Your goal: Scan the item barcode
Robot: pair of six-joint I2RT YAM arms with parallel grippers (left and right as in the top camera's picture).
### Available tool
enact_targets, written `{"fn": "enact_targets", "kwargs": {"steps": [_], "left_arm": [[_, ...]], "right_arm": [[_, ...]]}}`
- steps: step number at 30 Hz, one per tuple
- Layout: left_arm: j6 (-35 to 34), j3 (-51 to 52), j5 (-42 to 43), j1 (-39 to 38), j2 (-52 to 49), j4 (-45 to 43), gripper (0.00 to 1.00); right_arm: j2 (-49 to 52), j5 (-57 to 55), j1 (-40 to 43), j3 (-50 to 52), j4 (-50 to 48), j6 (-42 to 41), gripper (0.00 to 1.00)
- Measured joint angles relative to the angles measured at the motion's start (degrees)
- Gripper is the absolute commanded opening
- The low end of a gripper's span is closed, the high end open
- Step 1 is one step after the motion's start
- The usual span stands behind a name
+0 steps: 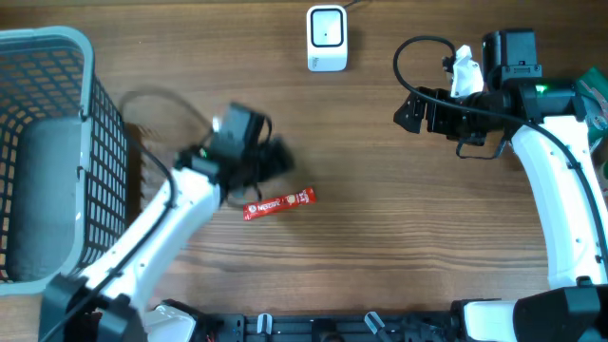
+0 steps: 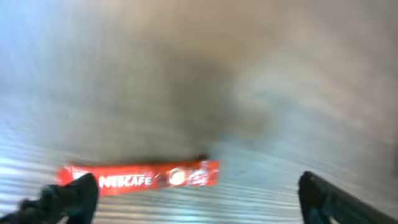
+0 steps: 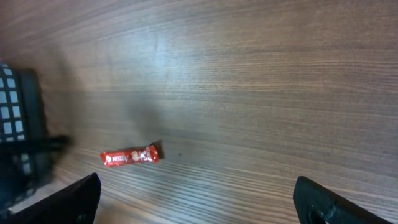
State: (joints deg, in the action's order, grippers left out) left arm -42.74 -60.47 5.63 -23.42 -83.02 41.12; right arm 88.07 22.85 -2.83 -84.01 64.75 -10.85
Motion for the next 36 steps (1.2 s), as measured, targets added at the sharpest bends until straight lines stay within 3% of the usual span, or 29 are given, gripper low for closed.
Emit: {"fn": "enact_targets", "kwargs": {"steps": [2, 6, 12, 16, 21, 25, 36], "left_arm": [[6.4, -14.3, -5.4, 0.0, 0.0, 3.3, 1.0], [15.9, -32.0, -15.0, 0.0, 0.1, 2.1, 1.0], [37.0, -47.6, -28.5, 0.0, 0.6, -5.0, 1.0], [49.0, -48.3, -33.2, 0.2, 1.9, -10.4, 1.0], [55.8, -48.2, -36.4, -2.2, 5.8, -7.5, 1.0], [57.2, -46.6, -36.9, -5.5, 13.6, -8.0, 1.0], [59.0, -22.2, -37.4, -2.4, 36.3, -21.7, 1.0]], "right_arm": [[0.0, 0.0, 0.0, 0.0, 0.1, 0.0, 1.0], [0.0, -0.4, 0.0, 0.0, 1.1, 0.0, 1.0], [0.0, -2.0, 0.0, 0.0, 3.2, -0.9, 1.0], [0.0, -2.2, 0.0, 0.0, 1.7, -6.2, 1.0], [0.0, -2.4, -0.1, 0.0, 0.6, -12.3, 1.0], [0.0, -3.7, -1.5, 0.2, 0.6, -13.6, 1.0], [0.2, -4.4, -2.0, 7.7, 0.5, -13.6, 1.0]]}}
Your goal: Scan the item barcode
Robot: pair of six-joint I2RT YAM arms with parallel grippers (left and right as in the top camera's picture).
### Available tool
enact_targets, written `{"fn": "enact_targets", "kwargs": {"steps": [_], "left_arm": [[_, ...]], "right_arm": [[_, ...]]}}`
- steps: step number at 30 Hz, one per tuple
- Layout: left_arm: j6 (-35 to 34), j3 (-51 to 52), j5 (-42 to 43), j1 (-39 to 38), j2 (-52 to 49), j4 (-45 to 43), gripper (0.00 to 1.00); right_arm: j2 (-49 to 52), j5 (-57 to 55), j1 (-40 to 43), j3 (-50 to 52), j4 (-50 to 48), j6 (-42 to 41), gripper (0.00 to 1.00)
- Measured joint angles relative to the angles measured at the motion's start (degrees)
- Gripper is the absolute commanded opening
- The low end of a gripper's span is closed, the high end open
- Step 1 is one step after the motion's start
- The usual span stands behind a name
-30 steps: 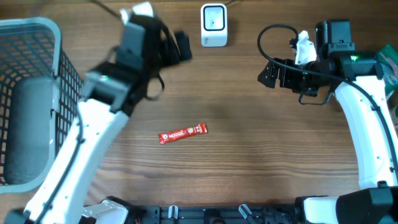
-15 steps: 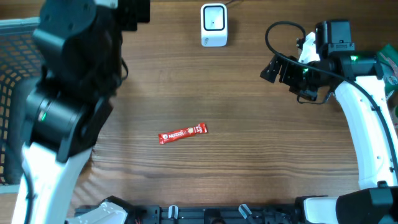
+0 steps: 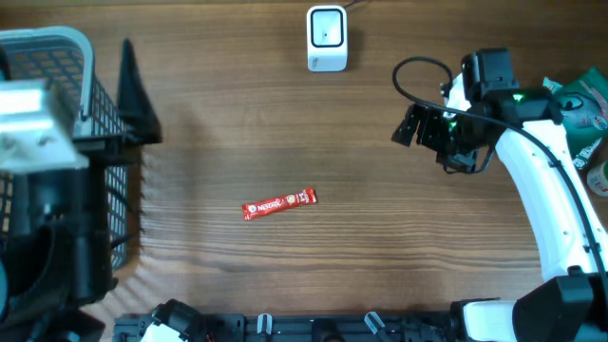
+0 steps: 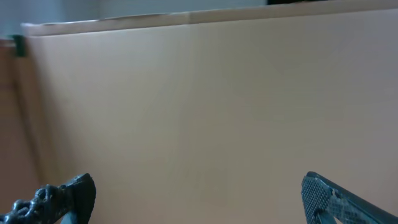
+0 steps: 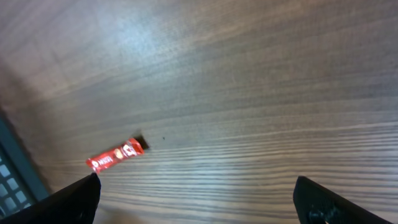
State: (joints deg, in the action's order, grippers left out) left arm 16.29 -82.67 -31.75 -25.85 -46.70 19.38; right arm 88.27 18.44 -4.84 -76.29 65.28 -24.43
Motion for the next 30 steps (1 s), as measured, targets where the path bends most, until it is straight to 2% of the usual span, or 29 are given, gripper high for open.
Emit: {"fn": "enact_targets", "kwargs": {"steps": [4, 10, 17, 30], "left_arm": [[-1.4, 1.0, 2.7, 8.9, 5.5, 1.5, 1.0], [-5.7, 1.0, 15.7, 24.2, 19.1, 5.5, 1.0], [-7.5, 0.7, 25.1, 34.5, 28.8, 7.5, 1.0], [-4.5, 0.8, 28.4, 26.6, 41.1, 7.2, 1.0]], "right_arm": [[0.2, 1.0, -1.2, 0.6, -0.7, 0.0, 1.0], [0.2, 1.6, -6.1, 0.7, -3.9, 0.0, 1.0], [0.2, 1.7, -12.1, 0.8, -5.2, -2.1, 1.0], [0.2, 1.4, -23.6, 0.8, -6.7, -7.7, 1.0]]}}
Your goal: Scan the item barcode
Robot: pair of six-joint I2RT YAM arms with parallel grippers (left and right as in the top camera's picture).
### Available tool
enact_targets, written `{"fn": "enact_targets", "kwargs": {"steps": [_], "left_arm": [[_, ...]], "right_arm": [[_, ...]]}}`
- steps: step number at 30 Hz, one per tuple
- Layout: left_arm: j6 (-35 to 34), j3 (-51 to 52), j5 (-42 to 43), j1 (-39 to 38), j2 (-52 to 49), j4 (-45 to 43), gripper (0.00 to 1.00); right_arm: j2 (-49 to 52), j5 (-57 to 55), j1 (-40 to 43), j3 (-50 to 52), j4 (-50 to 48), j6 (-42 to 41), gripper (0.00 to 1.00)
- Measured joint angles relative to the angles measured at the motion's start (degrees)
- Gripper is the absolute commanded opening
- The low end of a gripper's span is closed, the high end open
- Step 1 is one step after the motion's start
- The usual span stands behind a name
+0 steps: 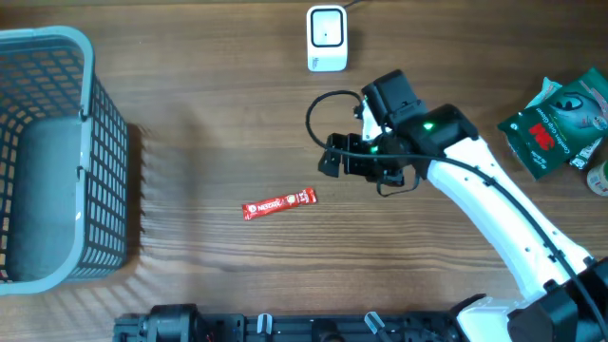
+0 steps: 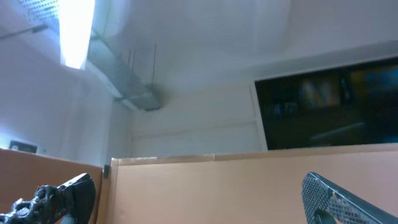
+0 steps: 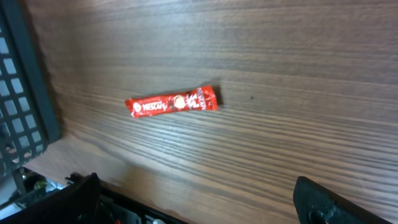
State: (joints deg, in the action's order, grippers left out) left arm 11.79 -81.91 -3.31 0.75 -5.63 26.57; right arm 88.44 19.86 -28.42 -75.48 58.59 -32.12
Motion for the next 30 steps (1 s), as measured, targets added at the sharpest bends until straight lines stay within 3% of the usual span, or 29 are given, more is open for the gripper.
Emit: {"fn": "enact_targets", "kwargs": {"steps": [7, 14, 17, 21, 24, 30], "left_arm": [[0.2, 0.0, -0.1, -0.7, 4.8, 0.2, 1.0], [0.2, 0.6, -0.2, -0.7, 4.9, 0.3, 1.0], [0.2, 0.4, -1.2, -0.8, 4.9, 6.4, 1.0], [-2.6, 2.4, -1.7, -0.9, 5.1, 21.8, 1.0], [-5.1, 10.2, -1.4, -1.0, 5.1, 23.1, 1.0], [-2.3, 28.5, 6.4, -1.0, 4.9, 18.9, 1.0]], "right_arm": [[4.9, -3.5, -6.9, 0.0, -1.8, -0.2, 1.0], [11.9, -5.4, -7.9, 0.0, -4.0, -0.2, 1.0], [12.3, -6.2, -7.9, 0.0, -5.8, 0.3, 1.0], [12.3, -7.4, -7.9, 0.0, -6.1, 2.8, 1.0], [12.4, -9.7, -7.9, 0.0, -6.6, 3.9, 1.0], [13.7, -12.3, -8.1, 0.0, -9.0, 4.3, 0.99]]}}
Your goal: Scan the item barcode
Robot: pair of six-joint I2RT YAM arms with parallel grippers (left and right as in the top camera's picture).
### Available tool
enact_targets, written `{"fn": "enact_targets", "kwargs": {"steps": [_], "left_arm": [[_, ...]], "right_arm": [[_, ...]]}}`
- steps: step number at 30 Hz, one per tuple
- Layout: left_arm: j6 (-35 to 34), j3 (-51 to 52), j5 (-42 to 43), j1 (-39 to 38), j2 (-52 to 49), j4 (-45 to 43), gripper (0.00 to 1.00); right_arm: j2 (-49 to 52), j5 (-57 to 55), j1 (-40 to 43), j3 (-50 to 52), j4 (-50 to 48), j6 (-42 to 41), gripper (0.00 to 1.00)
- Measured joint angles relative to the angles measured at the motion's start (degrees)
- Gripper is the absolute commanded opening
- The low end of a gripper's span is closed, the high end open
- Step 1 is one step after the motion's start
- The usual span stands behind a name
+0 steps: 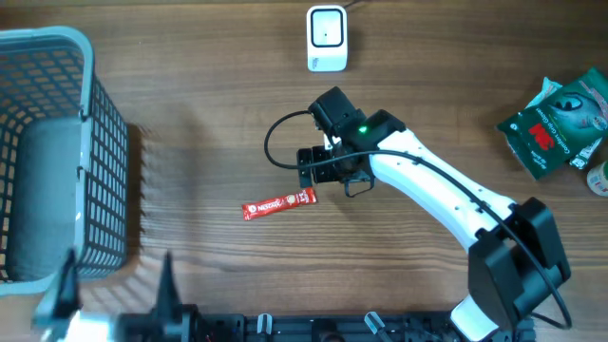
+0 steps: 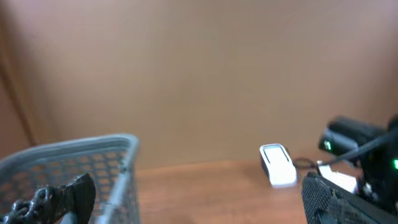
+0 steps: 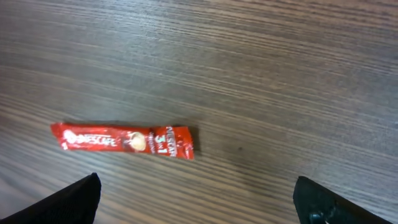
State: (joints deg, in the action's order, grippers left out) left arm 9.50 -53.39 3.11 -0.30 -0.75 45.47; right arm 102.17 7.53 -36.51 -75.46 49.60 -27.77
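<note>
The red Nescafe sachet (image 1: 278, 203) lies flat on the wooden table (image 1: 427, 275), also seen in the right wrist view (image 3: 124, 140). My right gripper (image 3: 198, 208) hovers open just right of and above the sachet's right end, with nothing between its fingers. The white scanner (image 1: 326, 38) stands at the table's back edge, and the left wrist view also shows the scanner (image 2: 278, 165). My left gripper (image 2: 196, 199) is open and empty at the front left corner, facing across the table.
A grey mesh basket (image 1: 104, 123) fills the left side; its rim (image 2: 74, 152) shows in the left wrist view. Green packets (image 1: 556, 109) lie at the far right edge. The right arm (image 1: 437, 190) stretches diagonally across the middle.
My right gripper has moved left and lower, closer to the sachet's right end. My left gripper, then aimed at the ceiling and out of the overhead view, now shows at the front left corner.
First my left gripper hung open over the sachet while the right arm stood at the back right. Then the left arm was raised over the basket, later out of the overhead view. The right gripper came to the table's middle and now hovers by the unmoved sachet.
</note>
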Motion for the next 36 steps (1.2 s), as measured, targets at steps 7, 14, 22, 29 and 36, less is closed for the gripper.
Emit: {"fn": "enact_targets", "kwargs": {"steps": [7, 14, 22, 29, 36], "left_arm": [[0.9, 12.2, 4.3, 0.0, 0.0, -2.8, 1.0], [0.9, 19.2, 5.1, 0.0, 0.0, -2.7, 1.0], [-3.3, 24.5, 5.4, 0.0, 0.0, -1.2, 1.0], [-4.5, 25.1, 5.4, 0.0, 0.0, -0.2, 1.0], [-4.7, 26.4, 4.9, 0.0, 0.0, -4.7, 1.0]], "right_arm": [[12.8, -4.7, -5.0, -0.1, -1.7, 0.7, 0.9], [12.9, -3.1, -5.1, -0.2, -2.2, 2.7, 0.59], [13.1, 2.2, -5.0, -0.2, -3.8, 9.3, 0.05], [13.0, 3.3, -4.5, -0.5, -3.4, 6.8, 0.05], [12.7, 2.6, -0.1, -0.5, -1.9, 1.8, 0.05]]}}
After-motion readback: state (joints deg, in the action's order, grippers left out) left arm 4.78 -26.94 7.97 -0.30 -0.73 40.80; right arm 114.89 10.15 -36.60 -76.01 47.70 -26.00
